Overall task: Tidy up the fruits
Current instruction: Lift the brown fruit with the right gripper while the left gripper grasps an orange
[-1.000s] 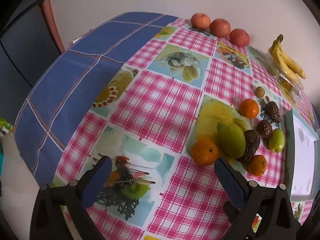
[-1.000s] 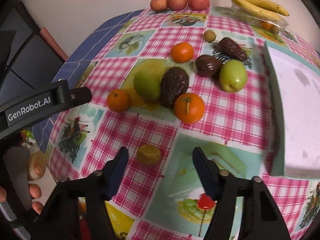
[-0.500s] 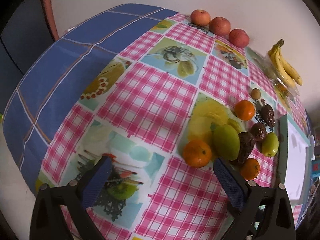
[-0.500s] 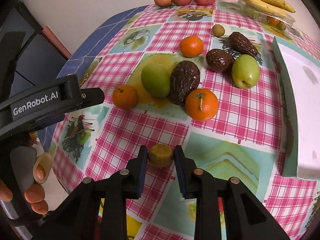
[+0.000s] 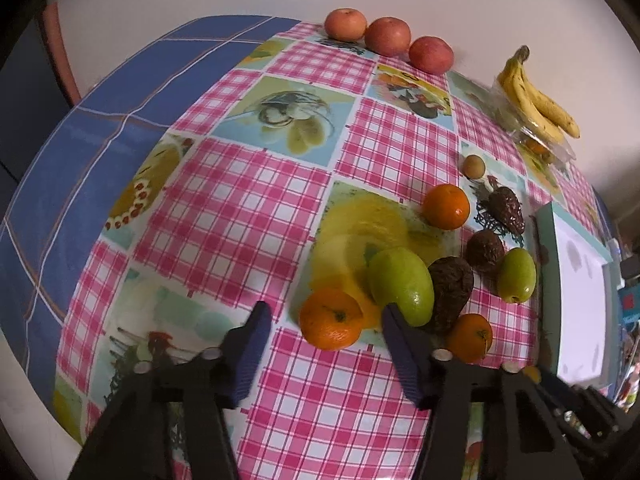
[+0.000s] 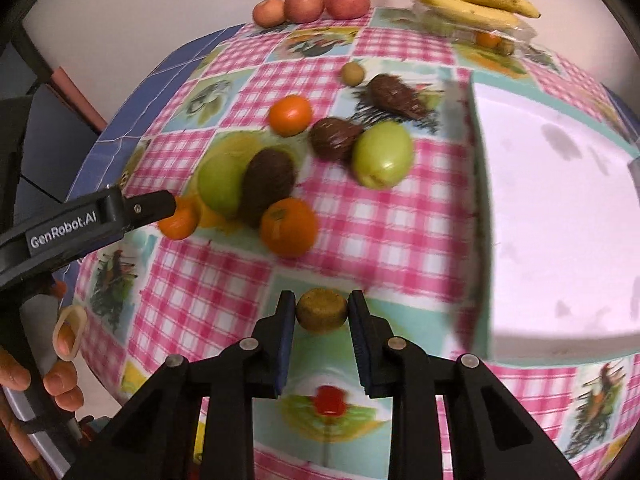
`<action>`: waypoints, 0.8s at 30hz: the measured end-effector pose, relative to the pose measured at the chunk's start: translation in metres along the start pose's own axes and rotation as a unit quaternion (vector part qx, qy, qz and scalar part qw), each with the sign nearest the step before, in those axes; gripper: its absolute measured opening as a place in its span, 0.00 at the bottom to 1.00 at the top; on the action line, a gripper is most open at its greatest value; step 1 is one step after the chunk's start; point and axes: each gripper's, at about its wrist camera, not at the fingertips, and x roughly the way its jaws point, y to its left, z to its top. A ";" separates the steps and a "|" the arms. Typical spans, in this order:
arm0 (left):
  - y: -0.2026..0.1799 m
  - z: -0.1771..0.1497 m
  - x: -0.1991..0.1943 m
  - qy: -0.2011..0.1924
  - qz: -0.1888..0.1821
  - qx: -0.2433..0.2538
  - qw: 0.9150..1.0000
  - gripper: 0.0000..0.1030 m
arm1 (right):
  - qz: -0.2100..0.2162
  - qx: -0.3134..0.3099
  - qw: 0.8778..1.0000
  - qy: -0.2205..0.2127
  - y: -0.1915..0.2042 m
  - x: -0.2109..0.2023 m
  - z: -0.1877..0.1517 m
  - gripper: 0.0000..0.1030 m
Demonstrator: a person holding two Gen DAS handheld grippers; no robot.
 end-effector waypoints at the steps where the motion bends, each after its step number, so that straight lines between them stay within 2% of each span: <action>1: -0.002 0.000 0.001 0.001 0.002 0.003 1.000 0.52 | -0.005 -0.001 1.000 -0.002 -0.003 -0.002 0.002 0.27; 3: -0.004 0.001 0.004 0.004 0.008 0.007 1.000 0.50 | -0.011 -0.003 1.000 -0.005 -0.008 -0.006 0.005 0.27; 8: -0.008 0.002 0.011 0.012 0.020 0.012 1.000 0.38 | -0.015 0.004 1.000 -0.012 -0.023 -0.015 0.012 0.27; 13: -0.011 0.002 0.011 0.012 0.030 0.013 0.999 0.36 | -0.006 0.026 0.999 -0.019 -0.033 -0.020 0.019 0.27; 16: -0.010 0.002 0.010 0.014 0.022 0.004 1.000 0.35 | 0.000 0.036 0.999 -0.022 -0.040 -0.023 0.019 0.27; 24: -0.003 0.007 -0.003 -0.001 0.024 -0.019 1.000 0.35 | -0.007 0.048 0.998 -0.033 -0.050 -0.041 0.026 0.27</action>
